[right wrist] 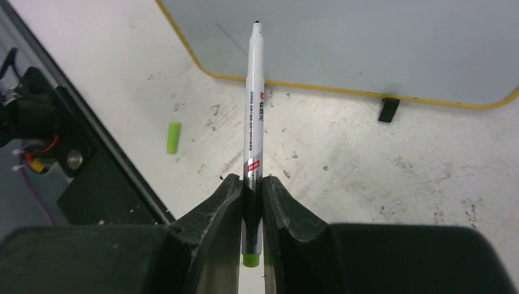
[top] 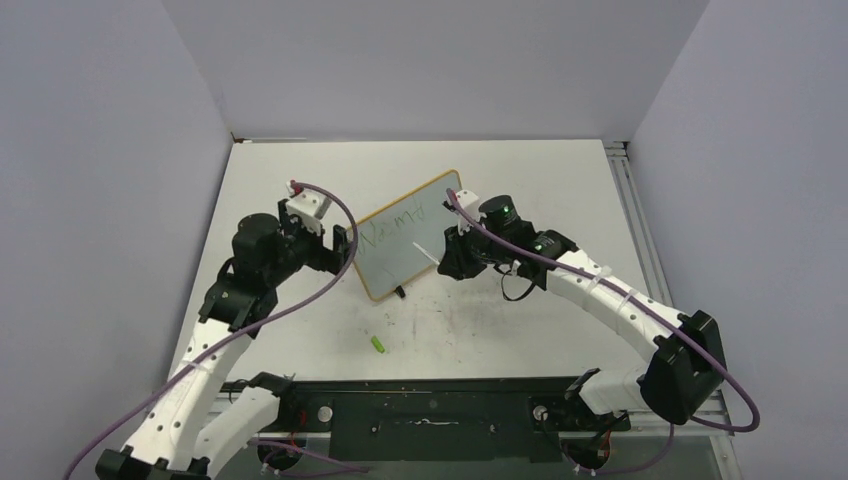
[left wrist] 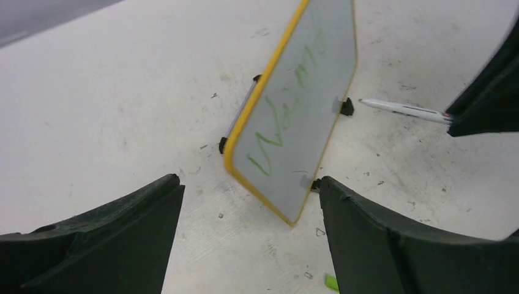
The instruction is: Write a sentence on the whiteboard
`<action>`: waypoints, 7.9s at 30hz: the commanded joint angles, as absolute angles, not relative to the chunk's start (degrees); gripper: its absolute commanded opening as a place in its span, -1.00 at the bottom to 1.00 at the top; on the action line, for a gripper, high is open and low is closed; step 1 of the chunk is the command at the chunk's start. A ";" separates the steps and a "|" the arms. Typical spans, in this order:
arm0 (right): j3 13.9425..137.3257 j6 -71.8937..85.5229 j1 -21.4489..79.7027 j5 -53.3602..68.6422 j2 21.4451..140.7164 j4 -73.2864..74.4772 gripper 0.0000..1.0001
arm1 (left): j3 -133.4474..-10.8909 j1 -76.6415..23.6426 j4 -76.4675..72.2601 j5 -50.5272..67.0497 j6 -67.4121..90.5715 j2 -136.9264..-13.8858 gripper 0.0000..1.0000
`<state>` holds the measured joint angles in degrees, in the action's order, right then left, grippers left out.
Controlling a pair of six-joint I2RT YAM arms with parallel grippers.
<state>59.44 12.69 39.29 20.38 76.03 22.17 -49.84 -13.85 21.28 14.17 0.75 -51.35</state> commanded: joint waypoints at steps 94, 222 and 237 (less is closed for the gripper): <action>59.55 19.59 37.96 47.55 70.24 21.24 -0.89 | -49.50 -58.89 21.42 -0.12 -9.24 -56.02 0.23; 50.24 17.16 27.39 21.71 83.28 -14.25 -0.89 | -51.41 -10.81 19.69 27.09 1.20 -62.62 -1.00; 50.60 17.20 27.50 21.70 80.96 -14.94 -0.89 | -51.67 -10.81 20.93 27.23 0.42 -63.18 -1.00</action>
<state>50.06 17.63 27.09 22.72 83.22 -12.73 -49.56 -10.44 18.31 27.49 2.28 -62.59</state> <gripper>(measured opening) 0.154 0.082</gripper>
